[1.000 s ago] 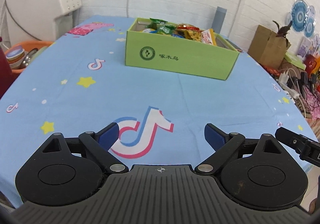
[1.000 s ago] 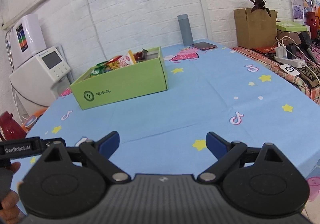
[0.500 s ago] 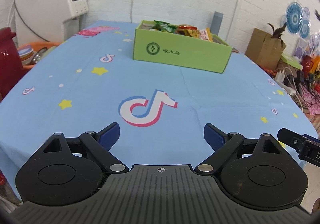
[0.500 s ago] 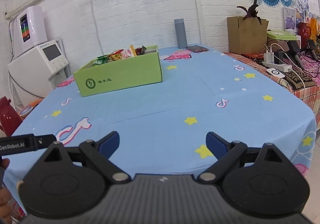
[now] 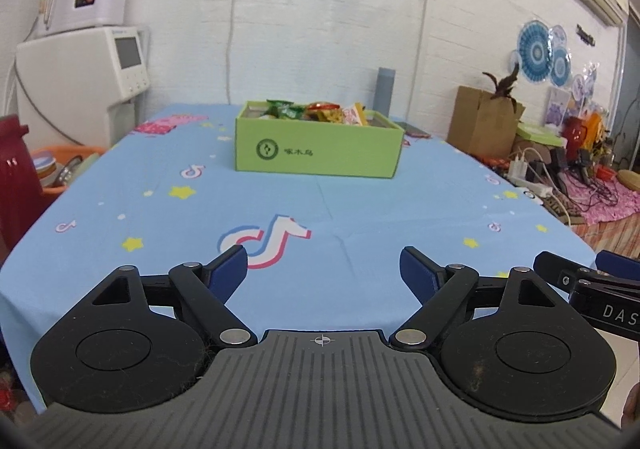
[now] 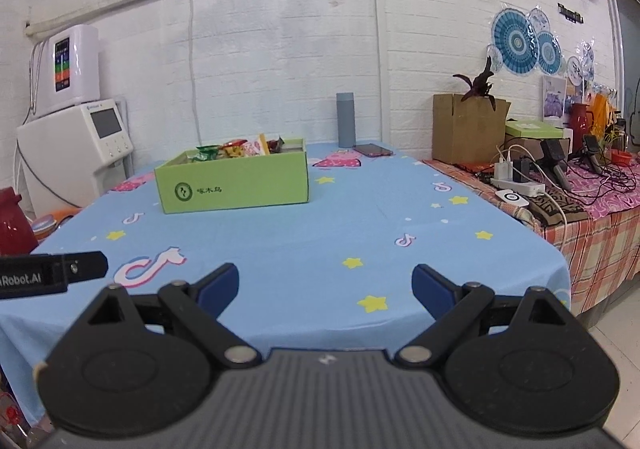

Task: Organize snacks

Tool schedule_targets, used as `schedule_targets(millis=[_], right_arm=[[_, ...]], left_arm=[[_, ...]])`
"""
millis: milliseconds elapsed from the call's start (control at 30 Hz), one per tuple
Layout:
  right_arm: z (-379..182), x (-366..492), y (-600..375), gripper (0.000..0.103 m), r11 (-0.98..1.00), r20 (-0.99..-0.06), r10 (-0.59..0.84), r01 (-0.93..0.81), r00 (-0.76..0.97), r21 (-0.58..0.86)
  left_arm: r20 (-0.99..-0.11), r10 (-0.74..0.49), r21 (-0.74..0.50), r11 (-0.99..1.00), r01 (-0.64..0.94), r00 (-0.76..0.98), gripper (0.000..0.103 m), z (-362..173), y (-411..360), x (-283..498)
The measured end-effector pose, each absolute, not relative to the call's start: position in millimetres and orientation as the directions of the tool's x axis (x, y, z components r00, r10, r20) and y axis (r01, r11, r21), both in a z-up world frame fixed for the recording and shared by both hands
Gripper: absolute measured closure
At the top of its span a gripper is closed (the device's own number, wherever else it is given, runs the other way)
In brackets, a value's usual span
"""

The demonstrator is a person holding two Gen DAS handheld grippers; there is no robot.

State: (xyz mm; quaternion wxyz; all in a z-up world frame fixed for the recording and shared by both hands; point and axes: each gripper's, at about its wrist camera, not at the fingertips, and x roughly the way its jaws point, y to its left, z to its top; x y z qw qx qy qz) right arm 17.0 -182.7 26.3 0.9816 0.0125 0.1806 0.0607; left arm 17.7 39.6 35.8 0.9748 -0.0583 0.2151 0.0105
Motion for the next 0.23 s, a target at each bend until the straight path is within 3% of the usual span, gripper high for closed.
schedule_targets(millis=[233], right_arm=[[24,5,-192,0.01,0.993,-0.333,0.116,-0.103,0.936,0.057]], left_arm=[[-0.403,0.022,-0.061,0.997,-0.051,0.915,0.026,36,22,4]])
